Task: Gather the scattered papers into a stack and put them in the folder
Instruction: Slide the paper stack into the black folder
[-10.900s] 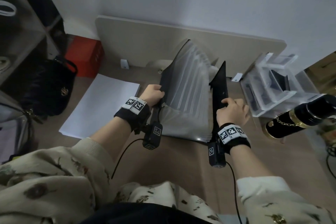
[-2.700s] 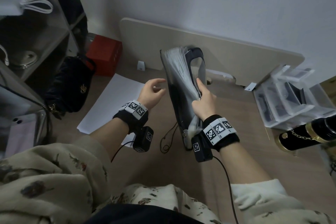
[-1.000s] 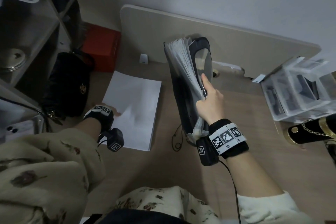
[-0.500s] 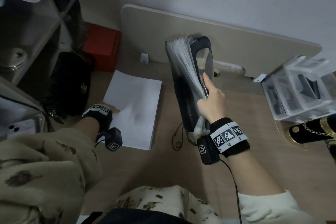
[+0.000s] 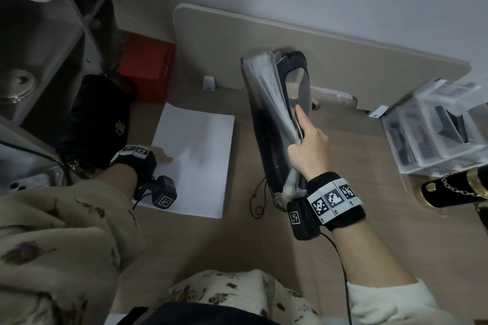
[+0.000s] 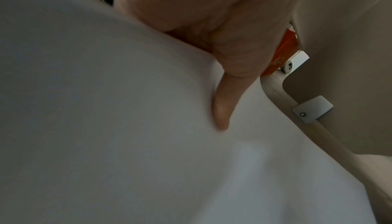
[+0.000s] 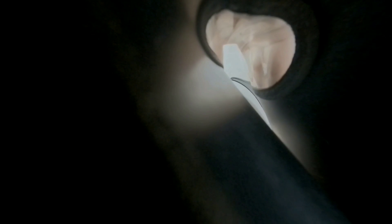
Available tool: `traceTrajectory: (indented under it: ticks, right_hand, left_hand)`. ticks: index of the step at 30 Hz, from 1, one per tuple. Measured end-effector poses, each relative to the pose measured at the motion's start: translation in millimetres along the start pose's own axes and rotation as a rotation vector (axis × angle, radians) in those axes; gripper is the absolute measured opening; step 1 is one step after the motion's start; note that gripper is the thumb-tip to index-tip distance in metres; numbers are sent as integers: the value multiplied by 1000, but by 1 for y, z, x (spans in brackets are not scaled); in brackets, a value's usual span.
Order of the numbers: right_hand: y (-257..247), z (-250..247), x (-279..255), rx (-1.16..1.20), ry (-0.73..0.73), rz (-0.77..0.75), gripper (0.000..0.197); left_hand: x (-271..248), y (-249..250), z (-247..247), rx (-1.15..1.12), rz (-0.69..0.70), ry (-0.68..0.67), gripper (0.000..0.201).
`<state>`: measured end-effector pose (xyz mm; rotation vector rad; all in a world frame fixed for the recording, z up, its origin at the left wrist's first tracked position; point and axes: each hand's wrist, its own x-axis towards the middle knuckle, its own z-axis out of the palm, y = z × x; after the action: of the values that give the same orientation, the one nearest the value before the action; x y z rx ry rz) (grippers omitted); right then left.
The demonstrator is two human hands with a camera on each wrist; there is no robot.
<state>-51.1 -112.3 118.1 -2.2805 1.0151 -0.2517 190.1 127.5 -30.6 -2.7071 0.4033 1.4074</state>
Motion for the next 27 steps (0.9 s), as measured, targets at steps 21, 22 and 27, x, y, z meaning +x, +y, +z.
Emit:
traceTrajectory:
  ticks: [21,22,27]
  right_hand:
    - [-3,1,-1,-27,-22,-25,87]
    - [-3,1,-1,-34,-25,-26,87]
    - [-8,3,-6,-44,-38,-40,87]
  left_hand:
    - [-4,-13,11,-122,7,33,65]
    - [-7,-14,11,-140,4,34,65]
    - [-2,-19,18,-281,-1,55,63]
